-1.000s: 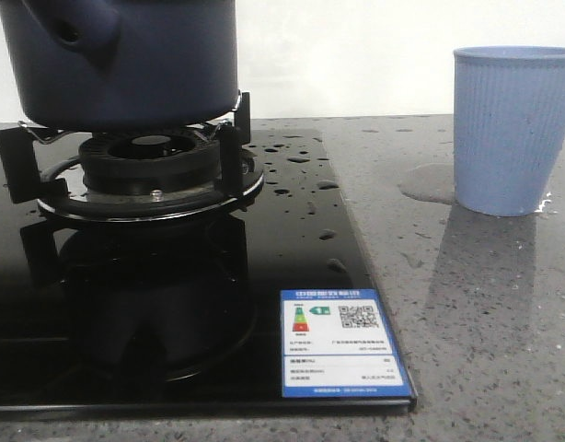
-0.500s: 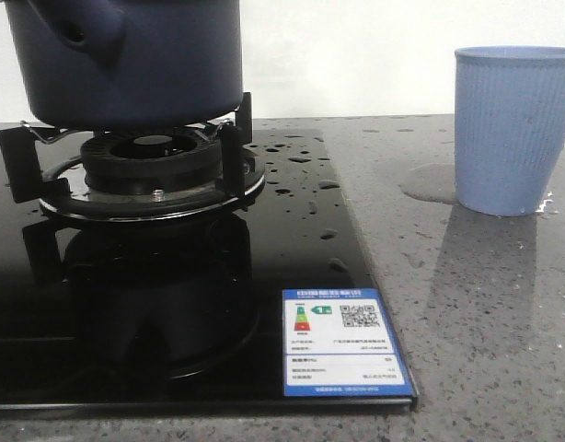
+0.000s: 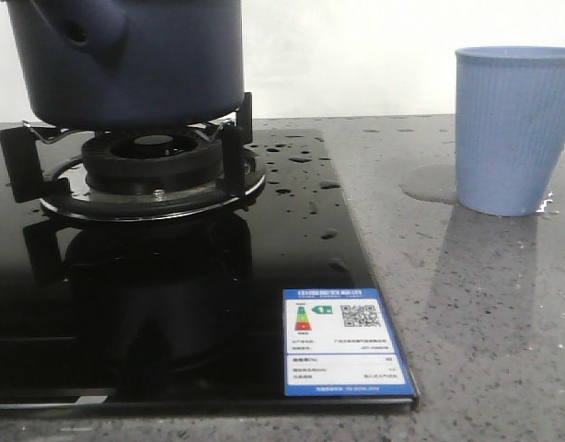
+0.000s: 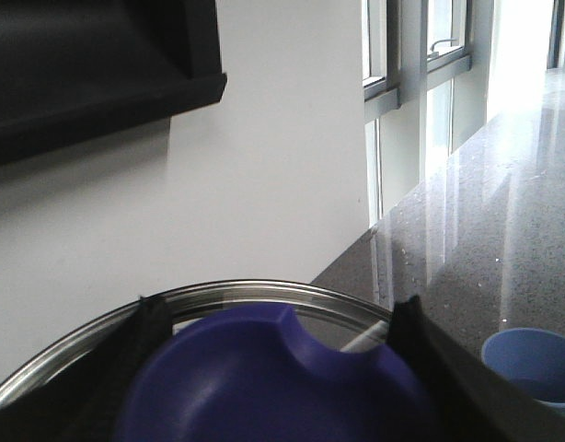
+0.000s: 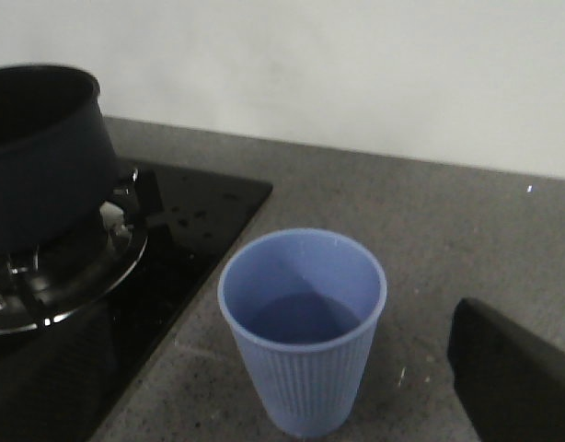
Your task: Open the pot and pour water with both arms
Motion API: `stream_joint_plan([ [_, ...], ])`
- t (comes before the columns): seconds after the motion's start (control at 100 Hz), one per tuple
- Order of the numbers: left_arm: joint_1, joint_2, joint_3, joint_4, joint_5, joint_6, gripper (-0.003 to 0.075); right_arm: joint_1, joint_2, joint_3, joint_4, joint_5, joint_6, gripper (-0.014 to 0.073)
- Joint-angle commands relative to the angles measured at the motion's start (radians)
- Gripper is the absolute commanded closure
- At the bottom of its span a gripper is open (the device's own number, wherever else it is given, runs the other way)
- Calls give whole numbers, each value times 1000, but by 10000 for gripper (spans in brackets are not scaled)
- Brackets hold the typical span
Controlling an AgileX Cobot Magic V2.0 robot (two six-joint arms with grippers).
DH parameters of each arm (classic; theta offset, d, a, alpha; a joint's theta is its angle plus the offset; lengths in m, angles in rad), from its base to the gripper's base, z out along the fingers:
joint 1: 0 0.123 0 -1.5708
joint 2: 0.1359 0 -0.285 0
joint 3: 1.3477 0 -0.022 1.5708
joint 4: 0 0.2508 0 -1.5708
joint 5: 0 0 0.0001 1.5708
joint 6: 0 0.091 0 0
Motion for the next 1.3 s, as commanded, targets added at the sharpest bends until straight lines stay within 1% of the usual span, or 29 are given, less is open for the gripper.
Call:
stream_joint_plan([
  [0.0,2,-49,-38,-84,2,-10,498,2,18,2,33,-46,-10,-59],
  [0.21,2,-37,-38,-86,-17,-30,498,2,19,10,34,-39,-10,-59],
  [0.32,2,-44,-38,-86,-28,-38,498,2,19,13,14,-32,-10,-59],
  [0.41,2,-46,-38,-88,-28,-78,498,2,19,29,15,-36,-10,-59],
  [0.5,2,-46,-38,-88,-26,-109,498,2,19,66,15,-50,-35,-59],
  [0.56,2,-46,-38,-88,-19,-109,498,7,19,95,41,-63,-62,-59],
  [0.6,2,-46,-38,-88,-17,-109,498,22,19,111,72,-83,-88,-59],
  [0.68,2,-46,-38,-92,-17,-109,498,60,19,125,140,-130,-200,-59],
  [0.75,2,-46,-38,-92,-17,-109,498,97,32,128,178,-206,-258,-59],
  [0.8,2,-46,-38,-92,-17,-109,498,123,51,128,178,-266,-259,-59],
  [0.87,2,-46,-38,-92,-17,-109,498,153,88,128,188,-314,-259,-59],
  [1.06,2,-46,-38,-92,-17,-109,498,247,203,128,231,-383,-259,-59],
  [1.22,2,-46,-38,-92,-17,-109,498,334,263,128,242,-531,-257,-59],
  [1.29,2,-46,-38,-92,-17,-109,498,370,281,126,242,-574,-257,-59],
])
